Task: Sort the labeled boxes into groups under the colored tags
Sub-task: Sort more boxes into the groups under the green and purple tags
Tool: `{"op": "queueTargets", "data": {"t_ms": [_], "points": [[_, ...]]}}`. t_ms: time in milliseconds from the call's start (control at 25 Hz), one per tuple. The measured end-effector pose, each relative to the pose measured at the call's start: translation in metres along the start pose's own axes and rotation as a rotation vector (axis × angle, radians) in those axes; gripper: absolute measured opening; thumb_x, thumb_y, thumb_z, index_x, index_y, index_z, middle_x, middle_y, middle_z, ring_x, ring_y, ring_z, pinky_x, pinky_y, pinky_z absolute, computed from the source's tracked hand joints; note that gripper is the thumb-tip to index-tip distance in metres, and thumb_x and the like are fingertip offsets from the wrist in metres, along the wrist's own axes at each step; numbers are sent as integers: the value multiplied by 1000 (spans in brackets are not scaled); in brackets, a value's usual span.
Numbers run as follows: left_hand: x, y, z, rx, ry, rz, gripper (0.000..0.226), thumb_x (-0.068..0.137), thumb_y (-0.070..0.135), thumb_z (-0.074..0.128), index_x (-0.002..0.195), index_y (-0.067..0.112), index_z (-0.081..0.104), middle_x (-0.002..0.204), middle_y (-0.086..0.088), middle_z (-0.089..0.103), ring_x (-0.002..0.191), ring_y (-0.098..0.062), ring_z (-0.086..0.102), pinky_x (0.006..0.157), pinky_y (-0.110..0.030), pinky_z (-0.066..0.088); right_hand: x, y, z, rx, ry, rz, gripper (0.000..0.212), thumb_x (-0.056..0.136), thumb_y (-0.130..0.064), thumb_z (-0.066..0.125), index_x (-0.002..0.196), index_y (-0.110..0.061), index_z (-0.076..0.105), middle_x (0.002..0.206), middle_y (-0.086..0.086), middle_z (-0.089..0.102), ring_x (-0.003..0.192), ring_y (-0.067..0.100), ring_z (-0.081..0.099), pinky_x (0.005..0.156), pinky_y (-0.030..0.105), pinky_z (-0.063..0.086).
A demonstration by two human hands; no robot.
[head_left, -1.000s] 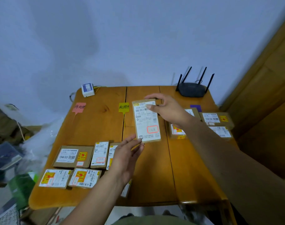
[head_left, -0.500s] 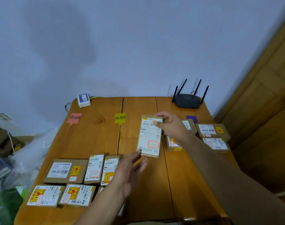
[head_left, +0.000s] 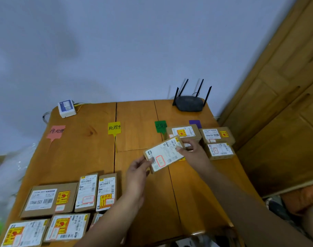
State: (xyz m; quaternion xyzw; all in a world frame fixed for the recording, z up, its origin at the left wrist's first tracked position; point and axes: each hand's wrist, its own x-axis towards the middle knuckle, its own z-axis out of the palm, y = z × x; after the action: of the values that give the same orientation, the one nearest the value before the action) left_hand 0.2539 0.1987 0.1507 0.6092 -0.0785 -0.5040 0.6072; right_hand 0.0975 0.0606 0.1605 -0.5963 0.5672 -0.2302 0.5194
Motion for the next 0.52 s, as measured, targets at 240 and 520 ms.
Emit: {"op": "queueTargets", "data": {"t_ms": [240, 520], "points": [[47, -40, 37, 270, -152, 17, 43, 101, 9, 60, 143, 15, 56, 117, -1, 74, 91, 1, 73, 75, -17, 58, 7, 66, -30, 11, 105, 187, 25, 97, -28, 69, 121, -24, 65, 107, -2, 74, 93, 11, 72, 71, 23, 56], [89, -115, 84, 411, -131, -211, 17, 100, 18, 61, 104, 32, 71, 101, 7, 82, 87, -2, 77, 68, -18, 56, 66, 150, -60, 18, 30, 404, 29, 104, -30, 58, 121, -12, 72, 113, 11, 76, 104, 27, 74, 97, 47, 59]]}}
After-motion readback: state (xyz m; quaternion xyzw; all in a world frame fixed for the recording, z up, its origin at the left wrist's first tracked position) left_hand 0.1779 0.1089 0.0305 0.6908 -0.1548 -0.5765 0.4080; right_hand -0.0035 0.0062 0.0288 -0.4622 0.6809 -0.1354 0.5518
